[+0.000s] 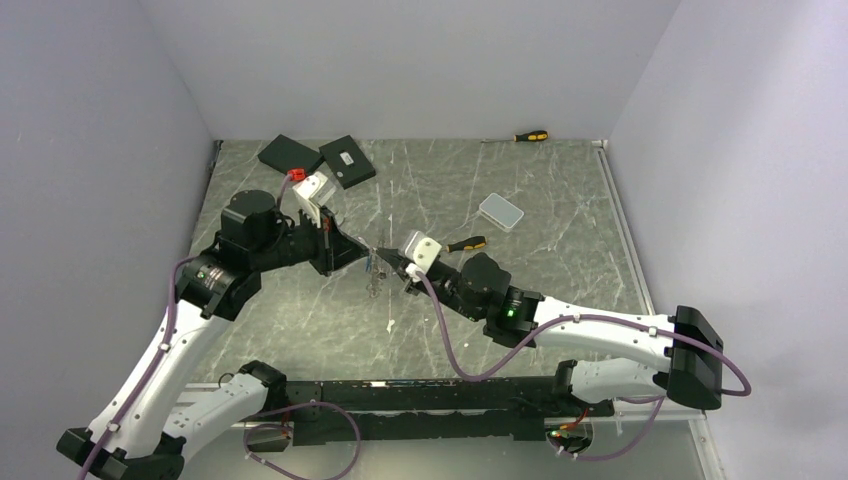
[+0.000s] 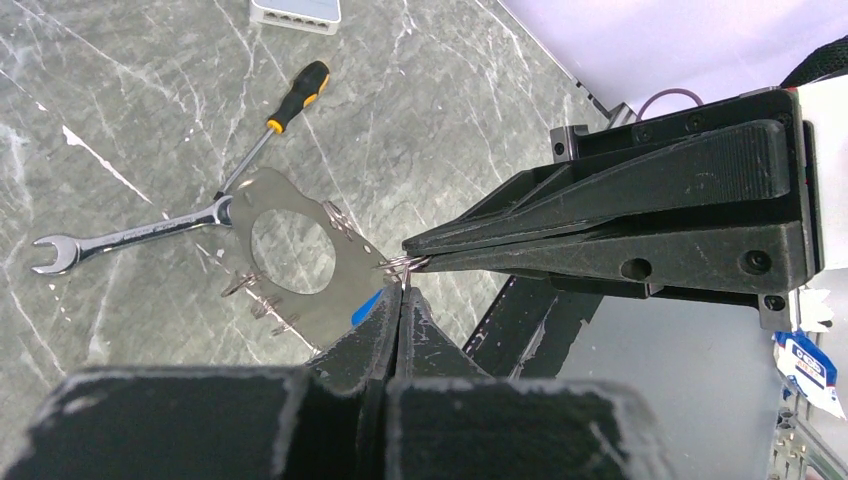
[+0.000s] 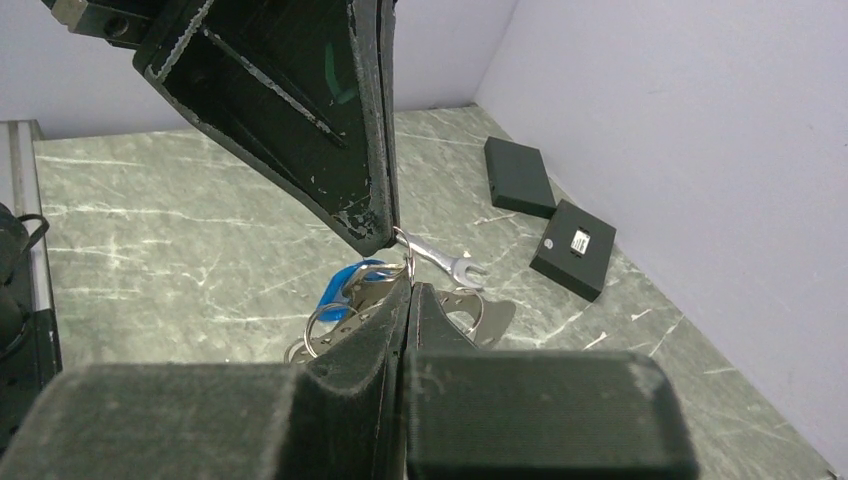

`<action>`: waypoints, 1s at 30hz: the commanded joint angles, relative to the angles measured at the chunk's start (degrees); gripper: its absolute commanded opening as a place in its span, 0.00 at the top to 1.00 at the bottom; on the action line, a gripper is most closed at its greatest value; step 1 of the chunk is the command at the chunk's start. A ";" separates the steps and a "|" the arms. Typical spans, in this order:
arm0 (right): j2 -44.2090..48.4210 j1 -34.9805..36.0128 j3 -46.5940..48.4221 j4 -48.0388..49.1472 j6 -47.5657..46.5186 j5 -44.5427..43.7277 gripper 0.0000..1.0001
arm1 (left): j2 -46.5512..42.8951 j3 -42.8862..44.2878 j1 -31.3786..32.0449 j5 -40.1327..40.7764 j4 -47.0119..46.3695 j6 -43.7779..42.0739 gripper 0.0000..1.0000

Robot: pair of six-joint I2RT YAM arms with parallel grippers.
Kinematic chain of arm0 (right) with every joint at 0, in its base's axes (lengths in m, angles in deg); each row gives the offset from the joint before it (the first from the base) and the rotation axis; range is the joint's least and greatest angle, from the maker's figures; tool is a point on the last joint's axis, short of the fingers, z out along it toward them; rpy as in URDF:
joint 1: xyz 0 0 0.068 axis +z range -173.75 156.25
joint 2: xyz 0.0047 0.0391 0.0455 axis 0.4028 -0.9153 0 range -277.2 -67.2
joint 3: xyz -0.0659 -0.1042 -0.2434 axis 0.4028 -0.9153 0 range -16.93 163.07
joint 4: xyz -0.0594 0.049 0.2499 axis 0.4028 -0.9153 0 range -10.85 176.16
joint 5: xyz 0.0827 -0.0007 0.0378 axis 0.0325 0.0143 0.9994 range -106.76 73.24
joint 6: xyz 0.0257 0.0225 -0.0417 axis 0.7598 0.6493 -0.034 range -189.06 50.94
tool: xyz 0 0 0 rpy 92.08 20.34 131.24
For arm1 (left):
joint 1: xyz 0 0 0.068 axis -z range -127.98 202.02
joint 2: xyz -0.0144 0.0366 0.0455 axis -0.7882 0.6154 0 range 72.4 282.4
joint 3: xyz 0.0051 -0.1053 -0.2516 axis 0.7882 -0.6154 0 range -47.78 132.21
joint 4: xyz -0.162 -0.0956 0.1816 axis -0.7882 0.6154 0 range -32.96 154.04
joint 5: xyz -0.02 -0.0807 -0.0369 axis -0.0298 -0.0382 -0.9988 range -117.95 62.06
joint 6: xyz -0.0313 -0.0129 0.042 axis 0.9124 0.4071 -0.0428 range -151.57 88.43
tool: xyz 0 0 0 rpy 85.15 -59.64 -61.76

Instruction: Put the keys on the keyring

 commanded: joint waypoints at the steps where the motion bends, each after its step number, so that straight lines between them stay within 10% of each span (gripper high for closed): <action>1: 0.19 0.57 3.31 2.27 -0.53 -0.17 1.00 | -1.15 1.19 -0.12 -0.21 -1.61 0.19 1.00; 30: -3.58 0.61 14.55 -21.46 1.50 0.76 1.00 | -0.76 0.95 -0.16 -1.13 1.88 -7.32 1.00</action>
